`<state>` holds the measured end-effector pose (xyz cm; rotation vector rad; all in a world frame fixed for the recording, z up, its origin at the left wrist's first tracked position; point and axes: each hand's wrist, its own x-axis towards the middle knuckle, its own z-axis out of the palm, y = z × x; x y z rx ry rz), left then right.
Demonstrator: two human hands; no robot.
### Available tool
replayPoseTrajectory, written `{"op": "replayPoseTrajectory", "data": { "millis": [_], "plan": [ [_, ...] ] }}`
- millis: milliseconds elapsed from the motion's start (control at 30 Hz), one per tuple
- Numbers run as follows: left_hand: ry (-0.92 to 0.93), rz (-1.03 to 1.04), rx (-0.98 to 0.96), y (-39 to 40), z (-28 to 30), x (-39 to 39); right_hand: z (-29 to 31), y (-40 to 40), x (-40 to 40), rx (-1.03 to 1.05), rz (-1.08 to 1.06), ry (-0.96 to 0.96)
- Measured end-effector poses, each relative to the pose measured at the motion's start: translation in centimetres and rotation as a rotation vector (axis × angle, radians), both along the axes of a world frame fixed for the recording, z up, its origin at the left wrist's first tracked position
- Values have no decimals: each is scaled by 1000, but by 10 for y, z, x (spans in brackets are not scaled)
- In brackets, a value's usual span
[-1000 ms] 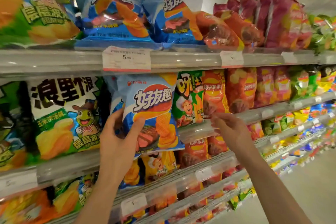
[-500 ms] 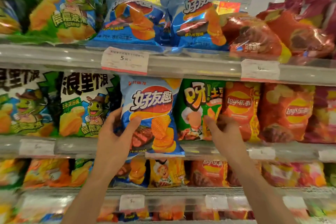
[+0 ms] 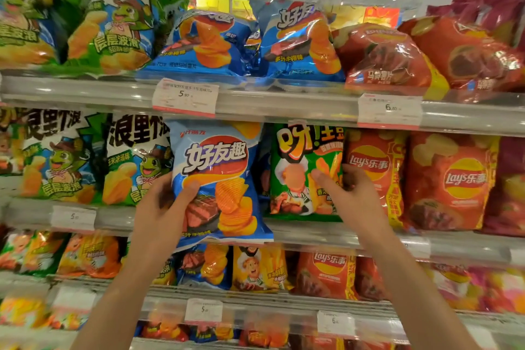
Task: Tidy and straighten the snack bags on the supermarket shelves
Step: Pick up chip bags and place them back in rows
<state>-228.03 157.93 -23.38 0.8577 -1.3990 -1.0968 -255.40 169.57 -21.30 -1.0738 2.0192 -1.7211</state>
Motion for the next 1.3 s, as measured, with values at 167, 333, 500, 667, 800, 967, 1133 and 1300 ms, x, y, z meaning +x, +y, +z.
{"op": "replayPoseTrajectory", "data": {
  "millis": [167,333,500,667,800,967,1133,1300],
  "plan": [
    [-21,6,-18,3,0,-5,9,19,-14,34,79,-49],
    [-59,-20,-50,7,-3,-27,10,53,-35,60,44,-67],
    [-123,-22,-122,16,1,-64,8,89,-54,66,-20,-96],
    [-195,-68,-192,22,3,-115,-1,110,-58,43,-32,-102],
    [-219,-84,-206,12,9,-142,-7,114,-56,64,-29,-57],
    [-274,-132,-222,10,5,-147,-13,114,-54,62,-24,-58],
    [-377,-228,-207,4,-19,-143,-13,114,-47,77,-13,-29],
    [-427,-199,-302,2,-22,-146,-14,113,-45,81,-16,-17]
  ]
}}
